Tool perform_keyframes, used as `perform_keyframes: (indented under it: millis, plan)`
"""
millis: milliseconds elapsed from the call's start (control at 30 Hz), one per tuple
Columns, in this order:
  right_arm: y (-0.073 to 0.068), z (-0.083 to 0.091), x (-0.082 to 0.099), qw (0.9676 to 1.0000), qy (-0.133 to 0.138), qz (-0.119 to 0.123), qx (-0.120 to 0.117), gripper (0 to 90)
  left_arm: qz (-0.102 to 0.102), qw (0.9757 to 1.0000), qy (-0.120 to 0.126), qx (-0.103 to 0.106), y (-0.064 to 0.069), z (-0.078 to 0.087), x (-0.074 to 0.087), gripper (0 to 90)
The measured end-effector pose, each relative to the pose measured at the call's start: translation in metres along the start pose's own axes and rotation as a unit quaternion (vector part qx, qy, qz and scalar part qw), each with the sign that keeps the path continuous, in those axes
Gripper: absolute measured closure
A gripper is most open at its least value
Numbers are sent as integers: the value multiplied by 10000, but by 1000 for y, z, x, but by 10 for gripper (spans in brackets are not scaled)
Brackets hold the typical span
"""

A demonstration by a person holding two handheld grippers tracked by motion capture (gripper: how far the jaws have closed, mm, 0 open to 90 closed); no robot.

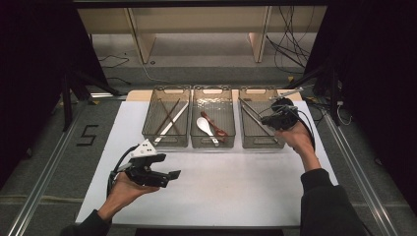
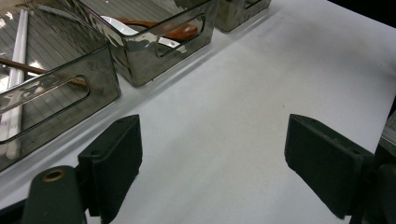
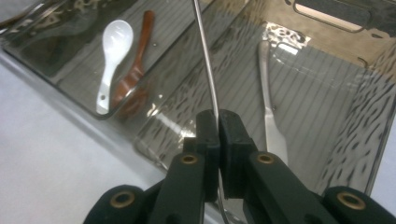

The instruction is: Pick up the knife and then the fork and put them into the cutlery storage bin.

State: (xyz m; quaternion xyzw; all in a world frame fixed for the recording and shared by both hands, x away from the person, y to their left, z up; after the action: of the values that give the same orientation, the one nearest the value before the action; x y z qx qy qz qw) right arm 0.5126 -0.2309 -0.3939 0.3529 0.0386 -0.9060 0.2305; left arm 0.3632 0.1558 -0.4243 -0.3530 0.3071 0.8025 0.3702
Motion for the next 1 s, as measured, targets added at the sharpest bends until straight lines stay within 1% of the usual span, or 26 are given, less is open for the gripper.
perform_keyframes:
  millis: [267, 433, 700, 800, 900, 1000]
  plan:
    - [9, -11, -5, 9995, -119, -236, 173, 883, 25, 10000, 49, -3, 0, 0, -1, 186]
    - [14, -18, -7, 9988, -222, -333, 275, 882, 17, 10000, 76, -9, 0, 1, -1, 186]
    - [15, -29, -8, 9979, -349, -402, 360, 881, 18, 10000, 83, 2, 1, 1, -1, 186]
    - [14, -33, -8, 9977, -410, -381, 378, 880, 18, 10000, 81, 5, 1, 0, -1, 186]
    - [11, -37, -8, 9975, -460, -353, 393, 880, 10, 10000, 23, 26, 1, 0, 0, 185]
    - [10, -41, -8, 9972, -497, -367, 412, 879, -3, 10000, 14, 40, 1, -1, 0, 185]
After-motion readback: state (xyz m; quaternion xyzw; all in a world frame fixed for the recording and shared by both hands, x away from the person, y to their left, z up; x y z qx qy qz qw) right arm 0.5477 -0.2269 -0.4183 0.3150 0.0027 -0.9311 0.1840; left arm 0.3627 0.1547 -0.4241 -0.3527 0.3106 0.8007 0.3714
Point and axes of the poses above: each handheld gripper's, and its own axes: z roughly backward along the jaws, x roughly out of its underside, y roughly to its right, the point moved 3 cm from there along -z, roughly forward along the jaws, and after that the axes turned 10 degrees about x, right-handed, at the moved point
